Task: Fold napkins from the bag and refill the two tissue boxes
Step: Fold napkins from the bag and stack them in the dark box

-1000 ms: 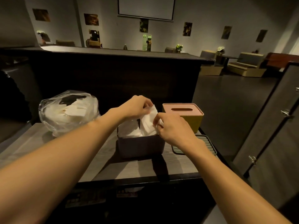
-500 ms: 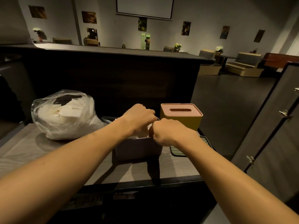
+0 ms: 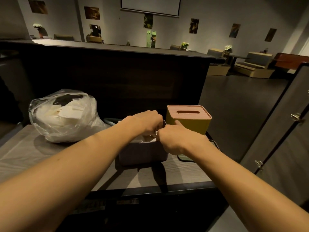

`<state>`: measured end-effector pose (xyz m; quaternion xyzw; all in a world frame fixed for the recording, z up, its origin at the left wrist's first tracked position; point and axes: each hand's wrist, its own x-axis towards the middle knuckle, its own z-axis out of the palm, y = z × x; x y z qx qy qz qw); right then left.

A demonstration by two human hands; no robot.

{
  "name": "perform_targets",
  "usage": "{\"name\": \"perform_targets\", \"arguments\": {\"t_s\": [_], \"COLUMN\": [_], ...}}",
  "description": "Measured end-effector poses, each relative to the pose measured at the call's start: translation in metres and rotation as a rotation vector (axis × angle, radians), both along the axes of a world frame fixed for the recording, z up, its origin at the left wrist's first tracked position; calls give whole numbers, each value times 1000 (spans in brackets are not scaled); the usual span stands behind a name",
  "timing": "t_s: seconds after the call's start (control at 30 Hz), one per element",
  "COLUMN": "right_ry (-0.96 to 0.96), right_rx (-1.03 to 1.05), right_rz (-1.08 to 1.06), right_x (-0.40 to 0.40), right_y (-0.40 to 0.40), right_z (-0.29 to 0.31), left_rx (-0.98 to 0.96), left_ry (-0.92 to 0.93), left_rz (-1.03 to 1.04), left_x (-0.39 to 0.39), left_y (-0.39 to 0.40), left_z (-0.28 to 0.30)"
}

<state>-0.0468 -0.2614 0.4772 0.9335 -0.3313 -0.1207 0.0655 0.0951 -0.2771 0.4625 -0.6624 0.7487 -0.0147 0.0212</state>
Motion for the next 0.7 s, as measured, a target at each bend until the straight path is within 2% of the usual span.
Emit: {"name": "perform_targets", "arguments": {"t_s": [0.17, 0.33, 0.47, 0.7], "right_ry": [-43, -245, -342, -626], "right_rx": [20, -81, -109, 215], "right_rz": [23, -37, 39, 241], "right_x": [-1, 7, 44, 159], "right_y": [-5, -10, -4, 23], "right_z": [8, 39, 52, 35], "left_rx": [-5, -178, -274, -430], "left_ry": [36, 190, 258, 356], "left_rz": [-5, 25, 66, 308], "left_x": [2, 25, 68, 180], "left_y": [-1, 22, 53, 126], "left_z": [0, 22, 36, 48]}}
